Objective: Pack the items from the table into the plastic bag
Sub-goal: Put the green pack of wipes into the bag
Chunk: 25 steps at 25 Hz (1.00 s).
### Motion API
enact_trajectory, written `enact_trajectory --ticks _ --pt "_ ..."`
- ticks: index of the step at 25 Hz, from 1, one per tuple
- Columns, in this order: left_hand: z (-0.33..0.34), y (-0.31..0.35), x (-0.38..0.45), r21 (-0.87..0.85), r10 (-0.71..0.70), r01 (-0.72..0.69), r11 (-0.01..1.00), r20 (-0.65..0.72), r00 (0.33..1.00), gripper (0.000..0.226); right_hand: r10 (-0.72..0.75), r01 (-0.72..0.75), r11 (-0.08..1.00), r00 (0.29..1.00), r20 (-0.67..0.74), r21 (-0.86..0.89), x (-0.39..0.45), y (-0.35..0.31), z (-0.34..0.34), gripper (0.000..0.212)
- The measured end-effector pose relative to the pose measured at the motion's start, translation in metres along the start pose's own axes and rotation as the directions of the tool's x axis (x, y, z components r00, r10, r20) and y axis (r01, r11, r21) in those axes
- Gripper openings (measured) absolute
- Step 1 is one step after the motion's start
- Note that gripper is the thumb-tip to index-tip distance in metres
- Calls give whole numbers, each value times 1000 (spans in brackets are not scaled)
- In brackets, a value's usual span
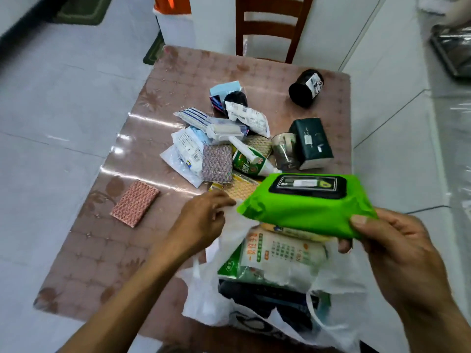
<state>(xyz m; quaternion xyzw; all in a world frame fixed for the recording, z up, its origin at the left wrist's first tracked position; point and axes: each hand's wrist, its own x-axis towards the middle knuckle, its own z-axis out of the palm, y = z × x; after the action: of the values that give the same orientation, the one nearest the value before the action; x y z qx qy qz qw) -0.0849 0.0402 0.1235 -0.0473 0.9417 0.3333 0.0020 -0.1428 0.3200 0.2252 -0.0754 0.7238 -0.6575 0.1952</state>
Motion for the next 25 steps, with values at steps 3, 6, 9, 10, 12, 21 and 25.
enact_trajectory --ticks 3,6,9,10,12,21,25 --pt "-9 8 4 -49 40 -43 998 -56 998 43 165 -161 981 986 -29 109 -37 39 19 32" --pt "-9 24 -2 -68 127 -128 989 -24 992 46 336 -326 934 941 50 -143 -44 95 48 31" --pt "-8 35 -15 -89 184 -186 979 -29 983 45 304 -162 608 952 39 -777 -37 135 54 29" --pt "-7 38 -18 -100 180 -182 978 -34 983 45 168 -133 537 985 -49 -833 -37 135 54 20" --pt "-4 41 -21 -122 155 -158 980 -38 987 44 25 -61 581 998 -57 -811 -37 130 58 23" --pt "0 -2 14 -703 -546 384 599 -7 838 37 364 52 10 930 52 -999 -4 110 37 64" --pt "30 -53 61 -578 -793 707 407 161 588 41 58 90 -114 995 83 -989 -17 92 17 63"
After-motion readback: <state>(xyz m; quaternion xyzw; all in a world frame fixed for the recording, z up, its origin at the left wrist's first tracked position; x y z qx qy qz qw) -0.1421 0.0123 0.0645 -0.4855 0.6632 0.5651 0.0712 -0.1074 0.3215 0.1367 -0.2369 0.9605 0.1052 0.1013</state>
